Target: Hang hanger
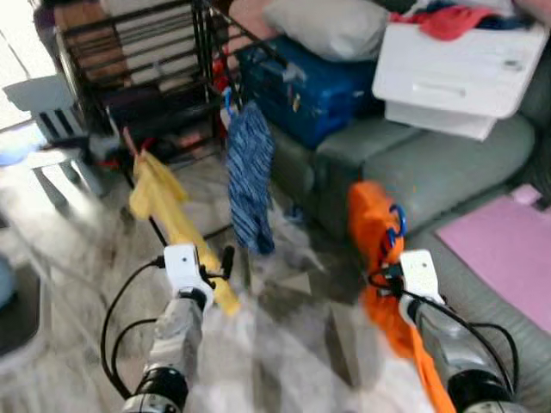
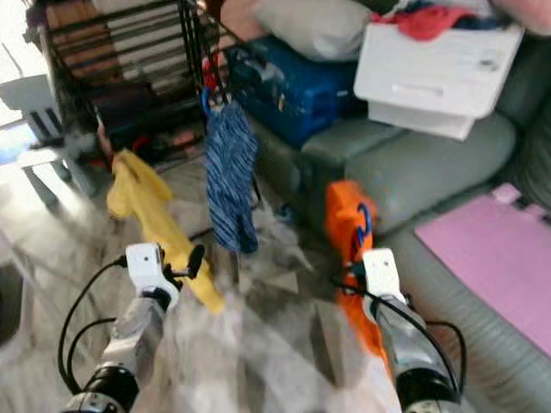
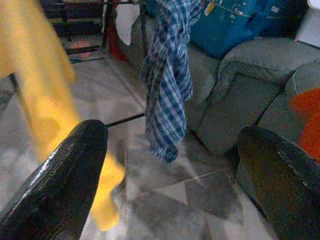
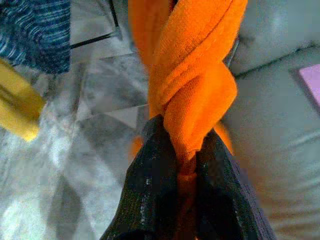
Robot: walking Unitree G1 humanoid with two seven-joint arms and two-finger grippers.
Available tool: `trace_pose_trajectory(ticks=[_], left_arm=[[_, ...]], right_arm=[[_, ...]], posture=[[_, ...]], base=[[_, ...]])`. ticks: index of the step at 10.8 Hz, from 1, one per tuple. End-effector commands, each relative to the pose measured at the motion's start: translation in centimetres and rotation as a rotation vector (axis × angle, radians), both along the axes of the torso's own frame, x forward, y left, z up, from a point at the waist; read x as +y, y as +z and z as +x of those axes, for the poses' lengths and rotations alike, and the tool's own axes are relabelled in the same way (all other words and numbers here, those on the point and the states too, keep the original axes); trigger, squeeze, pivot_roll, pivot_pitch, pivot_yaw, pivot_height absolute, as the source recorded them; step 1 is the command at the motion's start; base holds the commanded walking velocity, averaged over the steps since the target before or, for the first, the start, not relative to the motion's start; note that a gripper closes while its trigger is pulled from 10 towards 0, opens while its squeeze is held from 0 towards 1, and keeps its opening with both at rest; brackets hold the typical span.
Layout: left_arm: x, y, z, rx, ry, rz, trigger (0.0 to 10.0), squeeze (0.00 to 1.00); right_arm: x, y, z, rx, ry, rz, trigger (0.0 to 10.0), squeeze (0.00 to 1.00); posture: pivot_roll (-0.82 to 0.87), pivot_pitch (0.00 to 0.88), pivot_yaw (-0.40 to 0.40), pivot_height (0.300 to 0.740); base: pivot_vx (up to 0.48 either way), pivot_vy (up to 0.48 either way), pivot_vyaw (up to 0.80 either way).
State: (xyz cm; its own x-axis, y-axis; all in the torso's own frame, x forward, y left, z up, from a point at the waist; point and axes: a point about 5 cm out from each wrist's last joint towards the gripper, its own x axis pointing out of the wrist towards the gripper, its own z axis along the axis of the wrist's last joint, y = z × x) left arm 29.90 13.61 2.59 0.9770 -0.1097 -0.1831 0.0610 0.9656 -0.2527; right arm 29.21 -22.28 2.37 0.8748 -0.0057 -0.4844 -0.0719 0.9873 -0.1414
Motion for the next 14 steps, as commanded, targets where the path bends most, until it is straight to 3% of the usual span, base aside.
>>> trace_pose_trajectory(ticks=[1, 6, 9, 12, 14], left_arm=[[-0.5, 0.2, 0.2, -0.004, -0.013, 0.003, 10.0, 0.0], [-0.6, 0.9, 0.7, -0.02, -0.003, 0.008, 10.0, 0.0], [-0.4, 0.4, 0.3, -0.001, 0.024, 0.008, 10.0, 0.0], [0.3, 0.1, -0.1, 0.016, 0.083, 0.042, 10.0, 0.0], [0.8, -0.1, -0.3, 0.034, 0.119, 0.049, 10.0, 0.0]], right_arm=[[-0.5, 0.9, 0.6, -0.032, -0.001, -0.008, 10.0, 0.0], [-0.2, 1.6, 1.4, -0.016, 0.096, -0.052, 10.0, 0.0], [0.3, 2.2, 2.0, -0.024, 0.156, -0.07, 10.0, 0.0], [0.1, 2.5, 2.4, -0.03, 0.167, -0.1, 10.0, 0.0], [0.2, 3.9, 4.0, -0.061, 0.178, -0.133, 10.0, 0.0]], posture=[[-0.29, 0.0, 0.121, 0.74], [-0.3, 0.0, 0.123, 0.74], [-0.29, 0.0, 0.109, 0.74], [-0.28, 0.0, 0.097, 0.74], [-0.26, 0.0, 0.094, 0.74]], base=[[0.461, 0.0, 0.0], [0.454, 0.0, 0.18], [0.317, 0.349, 0.0], [0.0, 0.0, 0.0], [0.0, 0.0, 0.0]])
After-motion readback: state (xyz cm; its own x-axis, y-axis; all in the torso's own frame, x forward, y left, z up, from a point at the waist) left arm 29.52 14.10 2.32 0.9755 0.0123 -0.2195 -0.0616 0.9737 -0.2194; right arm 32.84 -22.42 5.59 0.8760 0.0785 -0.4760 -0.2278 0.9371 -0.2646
